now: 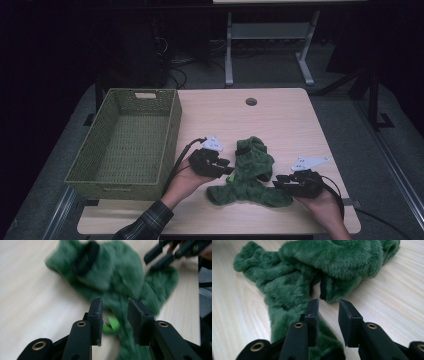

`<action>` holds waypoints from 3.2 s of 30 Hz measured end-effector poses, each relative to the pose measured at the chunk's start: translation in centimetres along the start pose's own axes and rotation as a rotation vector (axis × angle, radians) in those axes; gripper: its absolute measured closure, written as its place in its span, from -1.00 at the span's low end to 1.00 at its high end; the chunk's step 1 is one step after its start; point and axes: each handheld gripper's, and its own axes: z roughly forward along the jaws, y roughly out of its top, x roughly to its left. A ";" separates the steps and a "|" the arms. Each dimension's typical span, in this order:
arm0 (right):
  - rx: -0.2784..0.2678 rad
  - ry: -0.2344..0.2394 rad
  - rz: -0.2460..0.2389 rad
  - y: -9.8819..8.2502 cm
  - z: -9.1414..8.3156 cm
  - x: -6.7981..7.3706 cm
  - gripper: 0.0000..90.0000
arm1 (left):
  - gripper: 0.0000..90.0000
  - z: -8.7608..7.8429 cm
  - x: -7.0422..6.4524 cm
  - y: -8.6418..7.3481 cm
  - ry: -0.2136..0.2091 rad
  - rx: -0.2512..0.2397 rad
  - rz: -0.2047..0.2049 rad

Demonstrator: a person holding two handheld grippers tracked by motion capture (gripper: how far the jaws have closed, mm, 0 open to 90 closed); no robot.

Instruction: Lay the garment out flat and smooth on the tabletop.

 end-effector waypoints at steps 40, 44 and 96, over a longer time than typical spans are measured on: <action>0.000 0.016 0.046 -0.3 1.2 0.0 0.31 | 0.87 5.2 2.7 3.6 -0.038 0.016 -0.010; -0.008 0.016 0.061 -0.1 1.4 -0.1 0.27 | 0.91 4.0 2.8 3.5 -0.041 -0.010 -0.020; 0.114 0.070 -0.069 5.4 5.1 -1.6 0.88 | 0.90 2.1 3.3 -4.2 0.147 0.170 -0.185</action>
